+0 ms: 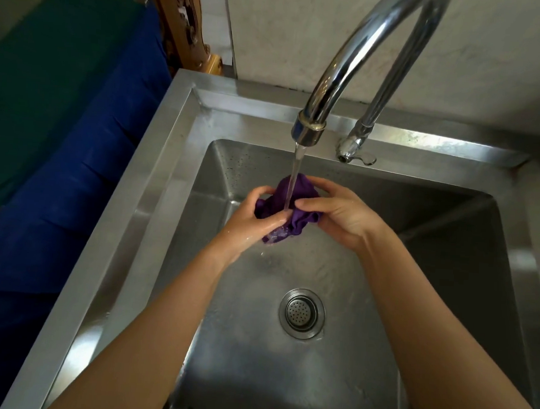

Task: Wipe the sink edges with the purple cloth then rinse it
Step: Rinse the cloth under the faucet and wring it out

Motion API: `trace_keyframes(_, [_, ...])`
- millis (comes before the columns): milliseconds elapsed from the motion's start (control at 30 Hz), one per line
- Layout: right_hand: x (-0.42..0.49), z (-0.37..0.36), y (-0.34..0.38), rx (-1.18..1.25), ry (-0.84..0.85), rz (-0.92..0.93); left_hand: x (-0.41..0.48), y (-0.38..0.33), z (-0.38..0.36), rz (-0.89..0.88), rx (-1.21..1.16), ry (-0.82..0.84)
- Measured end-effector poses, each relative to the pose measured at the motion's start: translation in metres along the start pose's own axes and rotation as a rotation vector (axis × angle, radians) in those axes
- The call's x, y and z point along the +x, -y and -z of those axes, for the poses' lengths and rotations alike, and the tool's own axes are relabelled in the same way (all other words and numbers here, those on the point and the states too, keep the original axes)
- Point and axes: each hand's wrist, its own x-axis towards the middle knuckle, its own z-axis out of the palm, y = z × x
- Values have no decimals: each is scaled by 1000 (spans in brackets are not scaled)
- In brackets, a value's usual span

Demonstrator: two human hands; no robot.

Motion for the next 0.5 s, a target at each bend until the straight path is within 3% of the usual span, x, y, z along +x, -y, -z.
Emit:
trace_keyframes(167, [-11,-2,-2,-4,74,35,3,-1,4,-97,147,-177])
trace_keyframes(333, [-12,2,-15,-349,-183,111,2,0,6,3,40,-273])
trace_keyframes(500, [-10,1,-27,-307,-267,140,2,3,-1,79,-134,-334])
